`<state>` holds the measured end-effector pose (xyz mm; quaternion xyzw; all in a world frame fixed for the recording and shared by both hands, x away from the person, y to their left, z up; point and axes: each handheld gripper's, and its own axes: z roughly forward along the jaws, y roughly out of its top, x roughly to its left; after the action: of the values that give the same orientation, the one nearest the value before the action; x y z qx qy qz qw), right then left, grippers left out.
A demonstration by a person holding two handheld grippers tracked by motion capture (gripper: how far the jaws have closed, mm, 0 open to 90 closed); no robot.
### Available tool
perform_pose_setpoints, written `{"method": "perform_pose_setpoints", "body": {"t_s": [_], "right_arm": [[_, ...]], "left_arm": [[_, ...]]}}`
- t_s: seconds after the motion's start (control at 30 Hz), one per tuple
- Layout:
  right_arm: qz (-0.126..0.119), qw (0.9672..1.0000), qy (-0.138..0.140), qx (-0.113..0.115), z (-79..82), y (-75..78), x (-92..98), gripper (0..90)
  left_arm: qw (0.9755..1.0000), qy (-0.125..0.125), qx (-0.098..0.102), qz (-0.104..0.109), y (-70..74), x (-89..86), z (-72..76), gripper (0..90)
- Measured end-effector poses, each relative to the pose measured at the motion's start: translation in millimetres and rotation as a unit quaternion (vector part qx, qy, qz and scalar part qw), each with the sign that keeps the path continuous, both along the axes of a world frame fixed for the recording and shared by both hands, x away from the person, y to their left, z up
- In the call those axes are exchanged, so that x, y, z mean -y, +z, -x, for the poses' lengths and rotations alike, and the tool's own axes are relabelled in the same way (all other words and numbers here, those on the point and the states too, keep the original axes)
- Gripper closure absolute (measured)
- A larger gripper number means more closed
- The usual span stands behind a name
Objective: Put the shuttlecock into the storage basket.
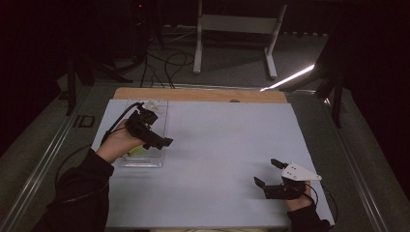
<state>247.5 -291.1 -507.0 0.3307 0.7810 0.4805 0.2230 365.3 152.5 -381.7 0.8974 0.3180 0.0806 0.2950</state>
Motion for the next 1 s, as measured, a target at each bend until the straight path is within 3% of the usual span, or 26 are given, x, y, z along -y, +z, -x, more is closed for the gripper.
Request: {"method": "perform_pose_setpoints", "body": {"t_s": [0.17,0.43,0.67,0.83,1.0], "right_arm": [[0.000,1.0000,0.002,-0.003,0.1,-0.2,-0.2,8.0],[-0.001,1.0000,0.004,-0.004,0.2,-0.3,-0.5,8.0],[-0.001,1.0000,0.005,-0.002,0.3,-0.3,-0.4,8.0],[0.000,1.0000,0.006,-0.003,0.2,-0.4,-0.6,8.0],[0.000,1.0000,0.006,-0.003,0.3,-0.5,-0.6,8.0]], "left_arm": [[0.9992,-0.037,0.008,0.016,-2.3,15.8,2.1,0.0],[0.9968,-0.077,0.014,0.011,-9.2,41.0,8.3,0.0],[0.9952,-0.095,0.013,0.019,-15.1,53.2,11.8,0.0],[0.9922,-0.121,0.010,0.029,-20.4,64.4,18.1,0.0],[0.9907,-0.132,0.011,0.031,-25.1,70.4,22.8,0.0]]}}
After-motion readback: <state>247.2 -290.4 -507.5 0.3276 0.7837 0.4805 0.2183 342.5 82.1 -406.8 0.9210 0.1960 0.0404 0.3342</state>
